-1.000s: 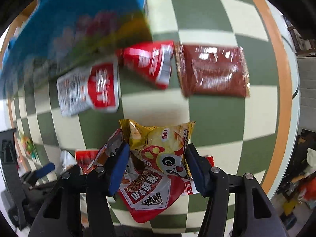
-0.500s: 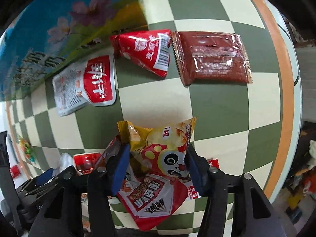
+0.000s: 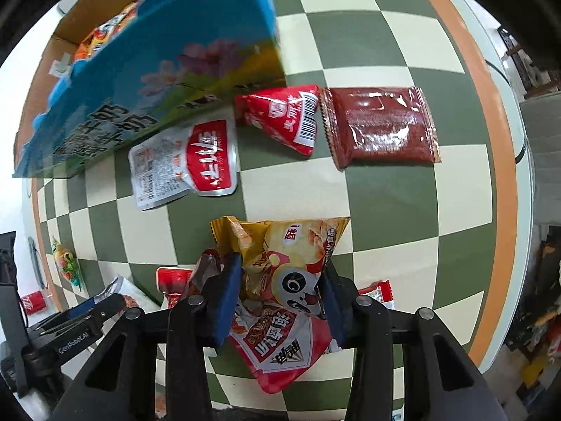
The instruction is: Organize snacks
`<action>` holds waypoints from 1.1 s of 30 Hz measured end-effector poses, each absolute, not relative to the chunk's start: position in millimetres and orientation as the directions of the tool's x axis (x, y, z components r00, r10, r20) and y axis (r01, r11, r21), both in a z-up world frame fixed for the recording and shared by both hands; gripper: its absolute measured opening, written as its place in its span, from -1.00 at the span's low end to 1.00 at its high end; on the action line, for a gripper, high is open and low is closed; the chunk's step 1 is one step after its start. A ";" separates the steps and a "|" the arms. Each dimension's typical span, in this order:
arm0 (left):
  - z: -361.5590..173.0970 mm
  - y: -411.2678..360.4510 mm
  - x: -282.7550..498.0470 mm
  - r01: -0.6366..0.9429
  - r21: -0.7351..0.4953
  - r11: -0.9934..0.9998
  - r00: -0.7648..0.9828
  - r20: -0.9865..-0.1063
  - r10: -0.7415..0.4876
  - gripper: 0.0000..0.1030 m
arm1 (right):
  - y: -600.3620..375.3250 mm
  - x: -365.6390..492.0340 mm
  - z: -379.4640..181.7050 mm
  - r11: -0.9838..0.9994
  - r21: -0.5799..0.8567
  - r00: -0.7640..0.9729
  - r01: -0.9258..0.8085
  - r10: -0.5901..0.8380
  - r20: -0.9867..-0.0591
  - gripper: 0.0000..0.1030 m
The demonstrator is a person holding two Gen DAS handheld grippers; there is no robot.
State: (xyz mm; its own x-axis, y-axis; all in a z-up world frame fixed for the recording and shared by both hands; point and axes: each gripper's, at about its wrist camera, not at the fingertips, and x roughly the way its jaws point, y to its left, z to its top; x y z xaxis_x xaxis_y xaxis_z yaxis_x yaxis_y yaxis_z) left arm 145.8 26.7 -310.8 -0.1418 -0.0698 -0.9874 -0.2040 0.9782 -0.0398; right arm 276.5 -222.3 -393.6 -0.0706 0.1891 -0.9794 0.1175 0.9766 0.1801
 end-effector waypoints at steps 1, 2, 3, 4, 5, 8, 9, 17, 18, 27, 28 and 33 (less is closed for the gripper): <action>-307.7 27.3 144.8 -0.198 -0.038 0.979 -0.131 -0.989 -0.065 -0.11 | -222.6 276.1 -390.8 0.977 0.182 -0.067 0.109 0.190 -0.980 -0.14; -304.6 27.7 143.5 -0.190 -0.034 0.981 -0.121 -0.991 -0.058 -0.11 | -222.3 275.1 -388.0 0.977 0.185 -0.059 0.104 0.192 -0.980 -0.14; -300.9 27.7 144.6 -0.189 -0.028 0.982 -0.113 -0.992 -0.050 -0.11 | -221.7 274.3 -384.5 0.976 0.192 -0.051 0.104 0.198 -0.979 -0.14; -296.3 27.4 145.2 -0.189 -0.027 0.982 -0.105 -0.993 -0.048 -0.12 | -220.5 273.7 -381.3 0.975 0.199 -0.047 0.100 0.205 -0.978 -0.15; -291.0 27.2 144.0 -0.182 -0.037 0.983 -0.094 -0.994 -0.055 -0.12 | -221.5 273.2 -376.2 0.974 0.206 -0.040 0.093 0.210 -0.977 -0.15; -260.1 24.5 152.4 -0.171 -0.047 0.984 -0.056 -0.997 -0.057 -0.12 | -221.9 272.2 -361.0 0.972 0.223 -0.012 0.074 0.225 -0.974 -0.15; -251.6 27.2 158.6 -0.168 -0.053 0.984 -0.045 -0.997 -0.061 -0.12 | -220.4 271.2 -356.0 0.971 0.228 -0.008 0.069 0.230 -0.973 -0.15; -181.6 22.7 156.3 -0.094 -0.113 0.989 0.077 -0.991 -0.106 -0.12 | -213.2 267.5 -307.3 0.950 0.312 0.035 0.018 0.311 -0.950 -0.16; -173.1 17.7 158.0 -0.083 -0.121 0.989 0.089 -0.990 -0.113 -0.12 | -211.5 267.4 -300.4 0.947 0.321 0.035 0.008 0.321 -0.946 -0.16; -101.9 -13.2 222.7 0.014 -0.132 0.991 0.244 -0.961 -0.131 -0.13 | -195.4 298.3 -222.5 0.918 0.385 0.116 -0.092 0.394 -0.912 -0.16; -96.4 -13.4 233.8 0.020 -0.127 0.992 0.237 -0.963 -0.128 -0.13 | -195.7 305.5 -215.2 0.917 0.387 0.127 -0.097 0.397 -0.909 -0.16; -94.4 -15.7 297.2 0.042 -0.124 0.991 0.194 -0.972 -0.130 -0.12 | -195.8 350.9 -192.7 0.924 0.362 0.165 -0.123 0.378 -0.911 -0.16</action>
